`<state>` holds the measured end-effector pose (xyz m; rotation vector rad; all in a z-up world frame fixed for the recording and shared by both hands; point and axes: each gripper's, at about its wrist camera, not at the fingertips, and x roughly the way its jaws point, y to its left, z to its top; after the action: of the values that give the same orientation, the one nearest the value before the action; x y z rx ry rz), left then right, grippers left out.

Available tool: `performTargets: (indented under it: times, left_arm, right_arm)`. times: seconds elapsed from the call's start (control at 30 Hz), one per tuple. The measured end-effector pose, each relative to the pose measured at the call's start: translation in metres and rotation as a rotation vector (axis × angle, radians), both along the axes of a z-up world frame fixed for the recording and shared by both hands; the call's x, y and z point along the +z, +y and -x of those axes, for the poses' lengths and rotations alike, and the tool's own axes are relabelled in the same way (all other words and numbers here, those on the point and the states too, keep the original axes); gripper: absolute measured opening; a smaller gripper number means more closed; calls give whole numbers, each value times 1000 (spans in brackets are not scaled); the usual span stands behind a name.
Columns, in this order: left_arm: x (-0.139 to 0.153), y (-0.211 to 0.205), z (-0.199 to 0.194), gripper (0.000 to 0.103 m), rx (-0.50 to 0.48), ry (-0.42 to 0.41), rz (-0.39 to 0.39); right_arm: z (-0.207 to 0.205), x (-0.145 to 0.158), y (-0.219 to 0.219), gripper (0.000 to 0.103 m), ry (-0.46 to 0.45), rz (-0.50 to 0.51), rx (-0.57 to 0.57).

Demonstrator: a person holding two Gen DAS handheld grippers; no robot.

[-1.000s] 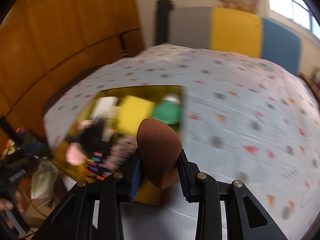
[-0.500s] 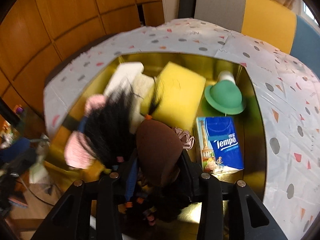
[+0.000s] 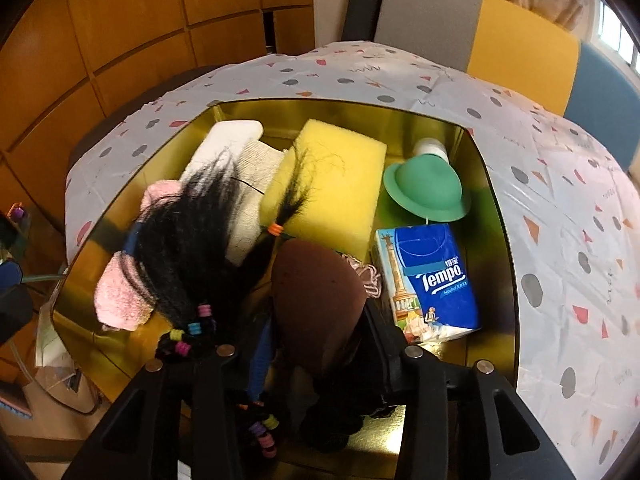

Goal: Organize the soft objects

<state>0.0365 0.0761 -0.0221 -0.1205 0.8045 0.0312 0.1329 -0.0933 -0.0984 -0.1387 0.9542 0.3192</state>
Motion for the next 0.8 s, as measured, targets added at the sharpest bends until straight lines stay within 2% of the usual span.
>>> performTargets:
  times: [0.23, 0.43, 0.47, 0.57, 0.67, 0.8]
  left_arm:
    - [5, -5, 5, 55, 4, -18, -7]
    - [8, -9, 10, 56, 19, -32, -14]
    - [8, -10, 11, 56, 23, -31, -16]
    - [9, -12, 12, 58, 41, -30, -24]
    - [12, -15, 15, 65, 38, -46, -16]
    - [20, -28, 22, 67, 62, -89, -62]
  right_arm:
    - [11, 8, 0, 49, -27, -4, -7]
    - [22, 19, -7, 63, -66, -24, -18]
    - [25, 23, -9, 69, -76, -29, -23]
    - [37, 32, -14, 75, -116, -33, -38]
    - [51, 43, -22, 82, -165, -33, -75]
    - [76, 57, -38, 88, -247, -51, -160]
